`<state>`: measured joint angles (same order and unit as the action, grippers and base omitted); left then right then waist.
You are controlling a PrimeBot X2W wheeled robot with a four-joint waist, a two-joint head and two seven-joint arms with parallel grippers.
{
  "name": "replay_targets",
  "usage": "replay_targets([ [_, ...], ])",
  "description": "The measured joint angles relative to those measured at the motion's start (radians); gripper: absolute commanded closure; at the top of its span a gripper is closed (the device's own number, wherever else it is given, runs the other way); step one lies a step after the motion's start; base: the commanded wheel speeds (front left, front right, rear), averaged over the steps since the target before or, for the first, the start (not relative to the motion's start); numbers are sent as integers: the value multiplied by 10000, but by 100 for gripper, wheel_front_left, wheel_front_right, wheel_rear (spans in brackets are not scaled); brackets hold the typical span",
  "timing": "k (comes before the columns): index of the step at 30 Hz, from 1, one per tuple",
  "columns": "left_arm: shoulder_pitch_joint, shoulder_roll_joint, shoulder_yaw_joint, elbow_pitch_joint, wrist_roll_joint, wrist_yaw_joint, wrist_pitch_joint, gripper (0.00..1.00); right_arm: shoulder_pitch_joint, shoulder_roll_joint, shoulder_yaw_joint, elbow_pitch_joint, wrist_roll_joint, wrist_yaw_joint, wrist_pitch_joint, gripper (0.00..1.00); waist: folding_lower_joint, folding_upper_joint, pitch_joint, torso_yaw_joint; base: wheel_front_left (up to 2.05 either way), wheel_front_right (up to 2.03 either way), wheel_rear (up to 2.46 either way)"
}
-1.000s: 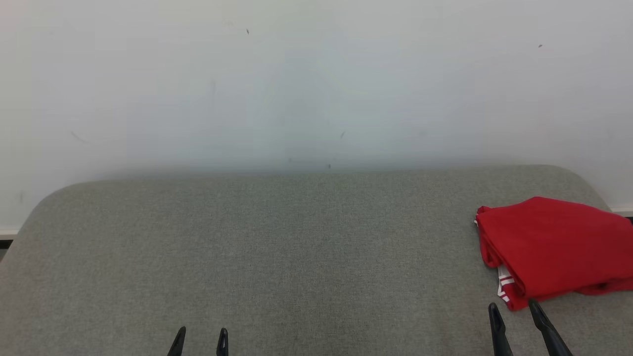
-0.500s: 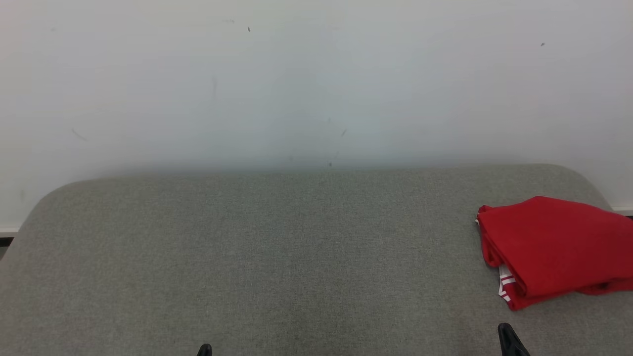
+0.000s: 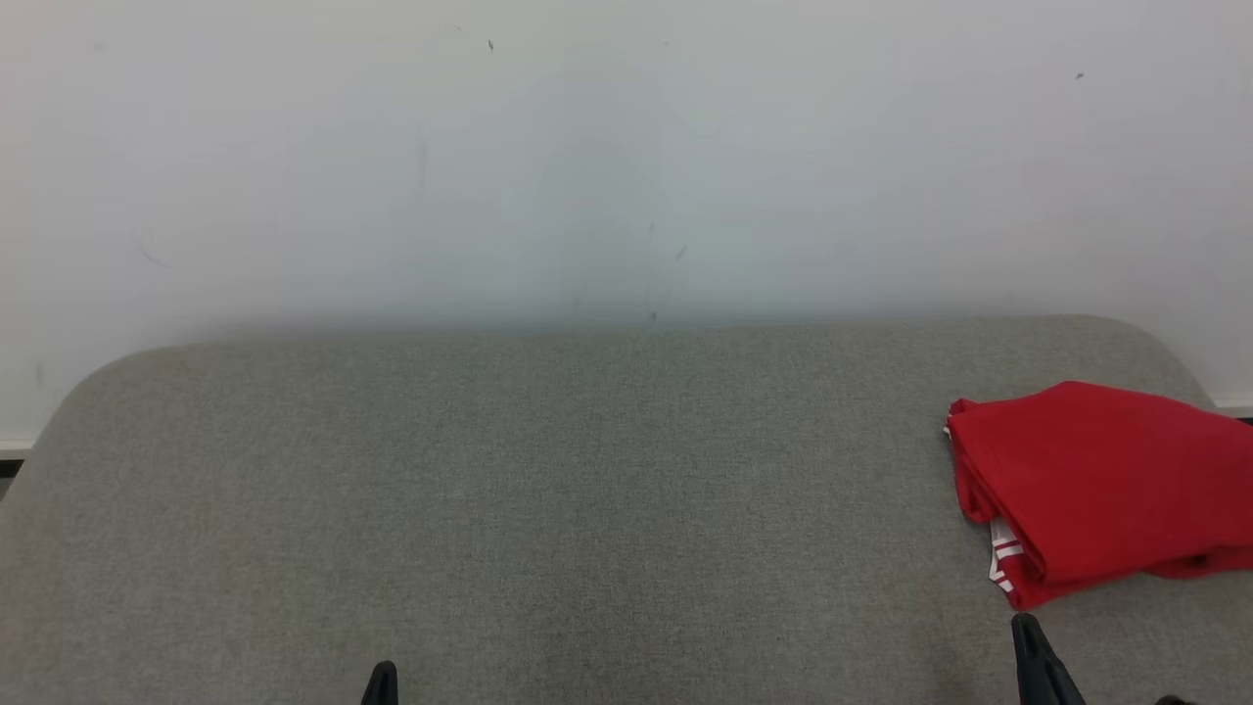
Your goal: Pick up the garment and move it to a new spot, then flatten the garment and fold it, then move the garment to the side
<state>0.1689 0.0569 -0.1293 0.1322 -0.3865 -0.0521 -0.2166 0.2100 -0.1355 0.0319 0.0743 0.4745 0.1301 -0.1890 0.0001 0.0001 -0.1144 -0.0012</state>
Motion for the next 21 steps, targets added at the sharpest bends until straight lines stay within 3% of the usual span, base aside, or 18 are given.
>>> replay_targets([
  [21, -900, 48, 230, 443, -3538, -196, 520, 100, -986, 67, -514, 633, 3296, -2, 963, 100, 0, -1, 225, 2, 0, 0, 0],
])
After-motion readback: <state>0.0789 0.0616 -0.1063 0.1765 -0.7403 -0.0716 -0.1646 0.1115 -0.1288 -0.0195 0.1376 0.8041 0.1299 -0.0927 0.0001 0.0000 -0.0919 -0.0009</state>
